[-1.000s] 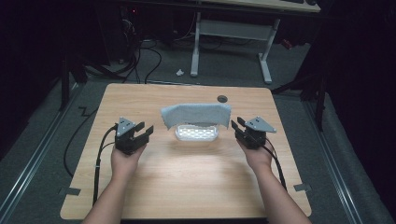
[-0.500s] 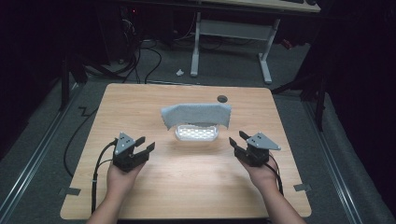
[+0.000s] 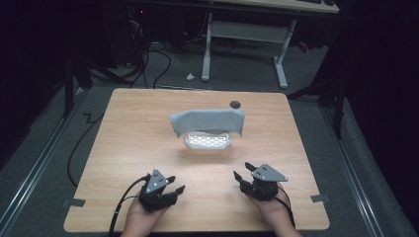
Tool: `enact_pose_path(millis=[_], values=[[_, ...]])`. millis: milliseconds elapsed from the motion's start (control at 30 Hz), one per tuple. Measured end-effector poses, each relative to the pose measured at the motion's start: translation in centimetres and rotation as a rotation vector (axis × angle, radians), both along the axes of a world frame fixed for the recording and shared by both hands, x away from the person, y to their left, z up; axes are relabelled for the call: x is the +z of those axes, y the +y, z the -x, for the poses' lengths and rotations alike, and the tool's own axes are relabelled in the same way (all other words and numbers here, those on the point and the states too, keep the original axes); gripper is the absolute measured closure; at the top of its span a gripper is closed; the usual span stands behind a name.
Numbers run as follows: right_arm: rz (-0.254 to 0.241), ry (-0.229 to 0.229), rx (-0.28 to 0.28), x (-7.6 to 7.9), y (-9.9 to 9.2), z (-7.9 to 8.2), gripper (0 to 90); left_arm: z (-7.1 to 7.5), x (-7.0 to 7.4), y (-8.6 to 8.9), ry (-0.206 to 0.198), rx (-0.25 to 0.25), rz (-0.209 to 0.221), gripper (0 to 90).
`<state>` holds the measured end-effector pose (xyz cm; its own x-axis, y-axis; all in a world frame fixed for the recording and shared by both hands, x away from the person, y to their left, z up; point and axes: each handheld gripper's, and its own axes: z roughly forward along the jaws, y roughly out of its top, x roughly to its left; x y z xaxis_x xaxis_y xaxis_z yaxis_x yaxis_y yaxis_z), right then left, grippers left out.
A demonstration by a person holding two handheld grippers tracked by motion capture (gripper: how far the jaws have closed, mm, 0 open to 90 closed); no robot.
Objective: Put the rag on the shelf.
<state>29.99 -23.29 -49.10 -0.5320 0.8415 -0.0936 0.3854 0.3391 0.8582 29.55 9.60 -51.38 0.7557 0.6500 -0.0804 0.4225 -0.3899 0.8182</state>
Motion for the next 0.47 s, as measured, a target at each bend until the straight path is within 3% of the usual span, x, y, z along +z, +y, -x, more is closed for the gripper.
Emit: enact_pose_path(millis=[100, 167, 233, 267, 467], values=[[0.019, 0.022, 0.003, -0.5, 0.5, 1.0, 46.4, 1.2, -0.4, -0.6, 0.027, -0.027, 0.005, 48.2], [0.033, 0.016, -0.007, -1.4, 0.7, 2.2, 46.0, 1.7, -0.9, -1.1, 0.083, -0.052, 0.005, 47.5], [0.040, 0.018, -0.012, -2.3, 0.6, 3.2, 47.3, 1.8, -0.8, -1.2, 0.071, -0.053, -0.006, 47.5], [0.040, 0.043, -0.008, -2.3, 0.6, 3.2, 45.9, 1.8, -0.8, -1.2, 0.066, -0.053, -0.005, 47.5], [0.040, 0.051, -0.023, -2.6, 0.4, 3.2, 46.2, 1.6, -0.9, -1.0, 0.065, -0.046, -0.013, 47.0]])
